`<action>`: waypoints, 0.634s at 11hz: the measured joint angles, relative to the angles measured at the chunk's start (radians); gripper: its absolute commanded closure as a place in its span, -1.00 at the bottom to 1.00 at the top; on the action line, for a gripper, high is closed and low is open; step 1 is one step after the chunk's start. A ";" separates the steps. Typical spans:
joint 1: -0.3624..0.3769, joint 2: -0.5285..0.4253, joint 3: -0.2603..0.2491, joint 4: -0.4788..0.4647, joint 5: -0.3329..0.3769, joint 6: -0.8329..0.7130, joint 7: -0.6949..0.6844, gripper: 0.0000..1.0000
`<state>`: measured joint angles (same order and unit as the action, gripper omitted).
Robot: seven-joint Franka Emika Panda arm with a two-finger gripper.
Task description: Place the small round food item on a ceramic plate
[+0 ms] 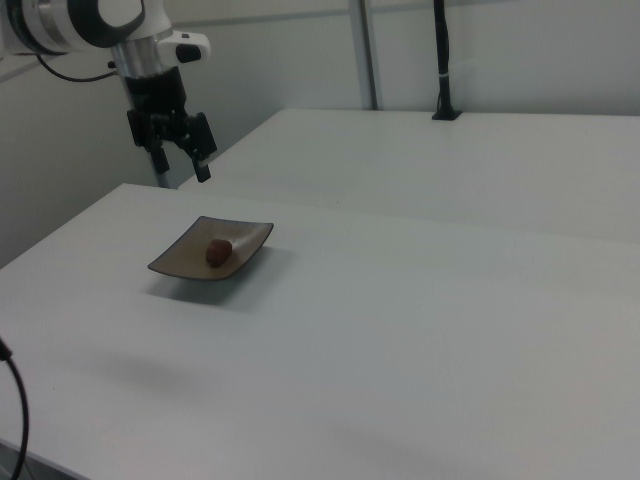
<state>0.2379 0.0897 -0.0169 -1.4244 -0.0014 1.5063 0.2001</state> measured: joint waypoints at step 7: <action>-0.033 -0.140 -0.018 -0.234 0.036 0.197 -0.080 -1.00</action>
<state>0.2046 -0.0502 -0.0346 -1.6584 0.0350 1.7030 0.1197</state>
